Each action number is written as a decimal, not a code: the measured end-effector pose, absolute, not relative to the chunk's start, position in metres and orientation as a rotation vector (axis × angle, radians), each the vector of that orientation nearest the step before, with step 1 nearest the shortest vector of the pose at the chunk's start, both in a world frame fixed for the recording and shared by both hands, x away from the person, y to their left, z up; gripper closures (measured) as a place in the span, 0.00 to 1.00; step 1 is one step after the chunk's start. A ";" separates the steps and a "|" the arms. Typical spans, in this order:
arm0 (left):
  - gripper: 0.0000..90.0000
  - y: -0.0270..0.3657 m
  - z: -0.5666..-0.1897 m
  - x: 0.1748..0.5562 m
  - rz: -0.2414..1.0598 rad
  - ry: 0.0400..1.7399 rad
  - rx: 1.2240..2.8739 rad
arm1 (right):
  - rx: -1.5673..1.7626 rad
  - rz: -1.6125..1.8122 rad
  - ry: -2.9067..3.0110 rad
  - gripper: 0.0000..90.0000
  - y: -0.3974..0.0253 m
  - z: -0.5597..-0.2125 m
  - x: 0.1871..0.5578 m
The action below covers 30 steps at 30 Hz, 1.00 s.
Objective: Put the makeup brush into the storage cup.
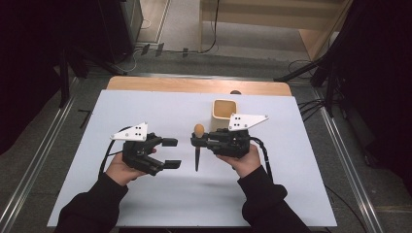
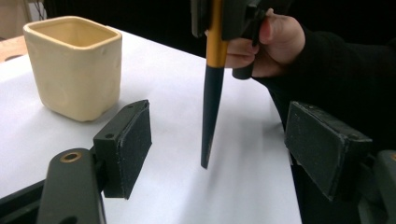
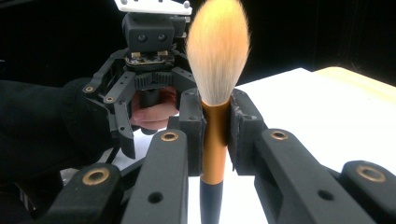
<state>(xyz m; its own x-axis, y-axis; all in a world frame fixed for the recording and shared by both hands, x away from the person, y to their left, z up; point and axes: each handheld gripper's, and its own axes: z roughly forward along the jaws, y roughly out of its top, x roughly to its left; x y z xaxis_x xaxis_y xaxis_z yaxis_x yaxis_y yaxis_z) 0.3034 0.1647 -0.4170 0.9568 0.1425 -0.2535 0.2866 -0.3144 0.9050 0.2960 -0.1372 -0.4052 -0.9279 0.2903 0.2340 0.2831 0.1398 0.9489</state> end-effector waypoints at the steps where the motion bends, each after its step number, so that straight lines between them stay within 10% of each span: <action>1: 0.26 0.167 -0.417 0.303 -0.154 0.314 1.899 | 0.598 1.969 2.364 0.88 -0.138 -0.405 0.296; 30: 0.19 0.205 -0.427 0.295 -0.038 0.342 1.932 | 0.689 1.938 2.276 0.88 -0.185 -0.404 0.297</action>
<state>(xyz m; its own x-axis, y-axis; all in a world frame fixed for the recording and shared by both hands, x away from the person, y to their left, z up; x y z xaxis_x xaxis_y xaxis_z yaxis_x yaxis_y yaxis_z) 0.2951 0.2047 -0.4268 0.9576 0.2190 -0.1871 0.2546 -0.3398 0.9054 0.2970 -0.1850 -0.4043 -0.8966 0.3793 0.2284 0.2861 0.1026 0.9527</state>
